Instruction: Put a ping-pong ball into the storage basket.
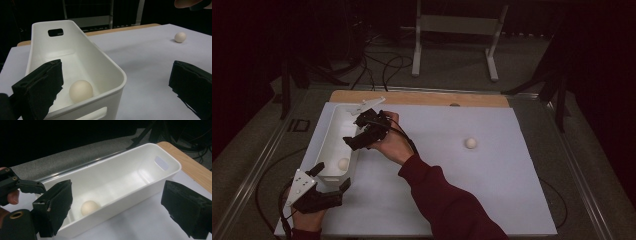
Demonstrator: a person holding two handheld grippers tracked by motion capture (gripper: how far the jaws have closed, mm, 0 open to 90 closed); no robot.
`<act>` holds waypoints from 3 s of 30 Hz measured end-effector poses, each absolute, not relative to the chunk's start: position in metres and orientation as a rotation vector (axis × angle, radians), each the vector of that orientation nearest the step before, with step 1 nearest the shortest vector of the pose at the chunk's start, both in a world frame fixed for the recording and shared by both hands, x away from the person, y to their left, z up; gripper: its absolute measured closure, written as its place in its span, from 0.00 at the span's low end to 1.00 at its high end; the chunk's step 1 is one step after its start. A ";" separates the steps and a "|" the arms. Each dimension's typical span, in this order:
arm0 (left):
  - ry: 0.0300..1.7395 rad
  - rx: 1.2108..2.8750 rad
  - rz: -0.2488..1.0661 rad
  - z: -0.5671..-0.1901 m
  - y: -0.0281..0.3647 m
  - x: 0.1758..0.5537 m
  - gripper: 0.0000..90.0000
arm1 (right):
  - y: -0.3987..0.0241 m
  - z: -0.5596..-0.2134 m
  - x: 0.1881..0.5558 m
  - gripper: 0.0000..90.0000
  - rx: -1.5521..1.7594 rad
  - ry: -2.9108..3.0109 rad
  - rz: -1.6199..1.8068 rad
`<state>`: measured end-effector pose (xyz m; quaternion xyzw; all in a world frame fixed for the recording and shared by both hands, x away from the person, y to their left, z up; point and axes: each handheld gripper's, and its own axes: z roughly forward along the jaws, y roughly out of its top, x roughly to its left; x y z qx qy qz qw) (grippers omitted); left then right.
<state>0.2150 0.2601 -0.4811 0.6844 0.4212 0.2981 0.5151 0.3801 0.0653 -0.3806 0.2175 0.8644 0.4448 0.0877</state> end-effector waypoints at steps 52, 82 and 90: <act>1.020 1.645 0.725 -0.481 0.260 0.215 0.00 | -0.015 -0.396 0.402 0.11 0.873 2.468 1.264; 1.020 1.649 0.726 -0.482 0.259 0.216 0.00 | -0.051 -0.412 0.408 0.11 0.958 2.451 1.225; 1.019 1.649 0.725 -0.482 0.259 0.216 0.00 | -0.057 -0.412 0.407 0.11 0.971 2.440 1.223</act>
